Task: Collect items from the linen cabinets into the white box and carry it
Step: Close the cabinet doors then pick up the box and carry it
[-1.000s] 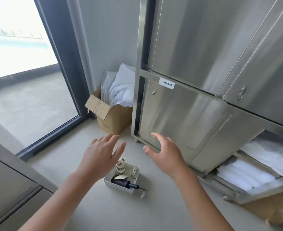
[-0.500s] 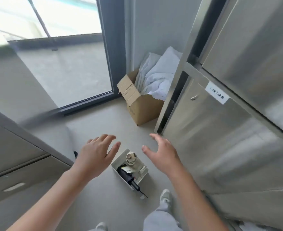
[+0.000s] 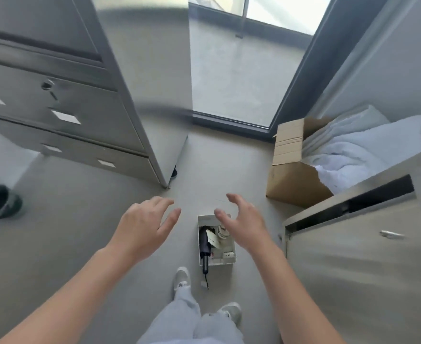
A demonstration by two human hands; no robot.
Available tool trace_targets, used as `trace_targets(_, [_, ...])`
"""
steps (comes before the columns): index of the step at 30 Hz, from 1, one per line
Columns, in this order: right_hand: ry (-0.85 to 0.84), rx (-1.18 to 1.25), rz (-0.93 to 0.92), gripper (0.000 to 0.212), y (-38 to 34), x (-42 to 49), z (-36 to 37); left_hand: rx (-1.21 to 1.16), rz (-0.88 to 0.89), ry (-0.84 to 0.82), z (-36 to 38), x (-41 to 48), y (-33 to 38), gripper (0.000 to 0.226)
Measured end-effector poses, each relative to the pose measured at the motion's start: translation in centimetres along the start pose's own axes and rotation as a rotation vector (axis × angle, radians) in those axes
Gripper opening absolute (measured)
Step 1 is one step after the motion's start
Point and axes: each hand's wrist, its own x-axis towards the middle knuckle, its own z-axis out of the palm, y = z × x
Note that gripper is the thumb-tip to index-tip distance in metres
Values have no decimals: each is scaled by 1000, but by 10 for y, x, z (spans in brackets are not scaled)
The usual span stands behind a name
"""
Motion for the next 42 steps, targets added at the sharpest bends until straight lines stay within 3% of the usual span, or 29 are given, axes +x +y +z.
trace_targets(4, [10, -17, 36, 60, 11, 8, 6, -23, -38, -32, 16, 2, -9, 70])
trace_targets(9, [44, -21, 55, 60, 35, 12, 8, -31, -10, -113, 49, 17, -2, 49])
trace_targets(19, [-127, 30, 151, 57, 106, 40, 29, -77, -128, -125, 105, 34, 12, 48])
trace_targets(22, [-173, 49, 180, 58, 139, 64, 51, -91, -179, -147, 142, 44, 10, 60])
trace_targets(25, [-211, 106, 247, 54, 185, 85, 86, -95, -222, -178, 193, 54, 2, 67])
trace_targets(28, [-230, 156, 327, 55, 237, 101, 129, -105, -283, -212, 254, 70, -12, 54])
trace_targets(34, [-56, 327, 513, 50, 346, 132, 228, -217, -314, -282, 414, 107, -37, 45])
trace_targets(42, [7, 346, 629, 52, 478, 177, 351, -428, -497, -335, 622, 123, -79, 37])
